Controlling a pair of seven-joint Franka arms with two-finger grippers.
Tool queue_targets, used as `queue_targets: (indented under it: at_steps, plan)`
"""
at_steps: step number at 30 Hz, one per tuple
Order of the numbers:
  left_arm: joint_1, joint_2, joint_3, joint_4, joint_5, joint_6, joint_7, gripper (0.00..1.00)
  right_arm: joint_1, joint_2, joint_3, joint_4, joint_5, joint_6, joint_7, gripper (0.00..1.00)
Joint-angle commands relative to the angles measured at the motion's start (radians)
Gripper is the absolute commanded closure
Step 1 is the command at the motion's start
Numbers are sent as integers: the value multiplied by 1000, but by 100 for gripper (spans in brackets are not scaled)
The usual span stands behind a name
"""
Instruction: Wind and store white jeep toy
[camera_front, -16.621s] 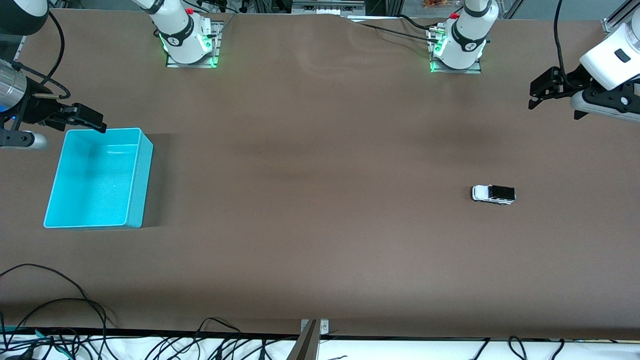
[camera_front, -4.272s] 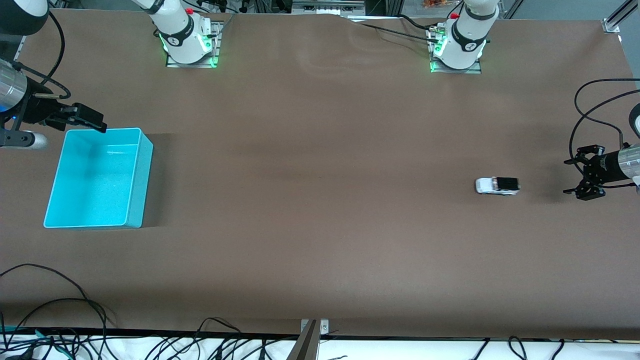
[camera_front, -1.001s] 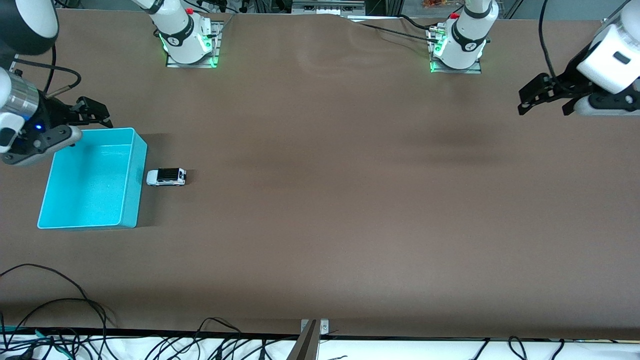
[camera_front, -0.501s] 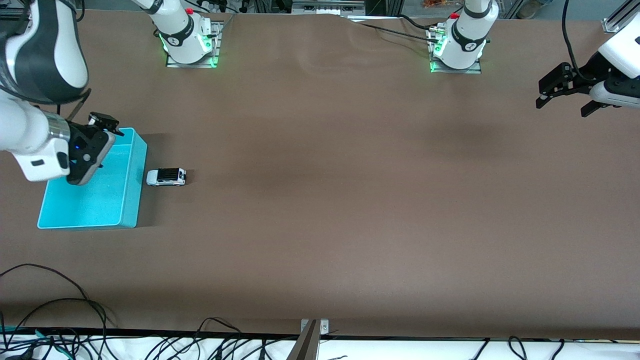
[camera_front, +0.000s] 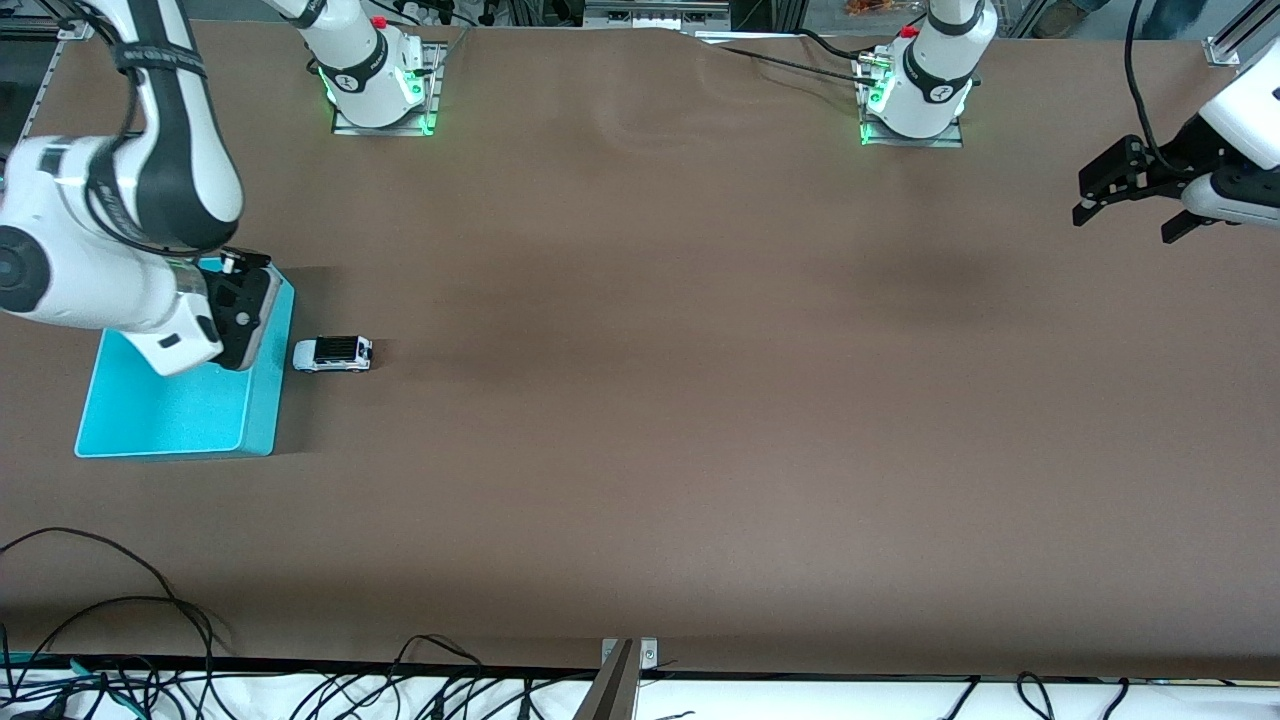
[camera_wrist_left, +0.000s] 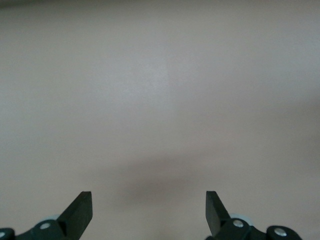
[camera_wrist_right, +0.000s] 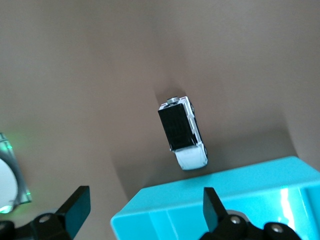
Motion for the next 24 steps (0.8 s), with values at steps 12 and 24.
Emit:
queue_targets:
  at_steps: [12,24]
  plan:
    - [-24,112,-7,163,52,-84,15,0,-4,2,3,-304,19,445,-227,0]
    - [-23,110,-8,165,46,-84,15,0,-4,107,8,-304,21,600,-270,0]
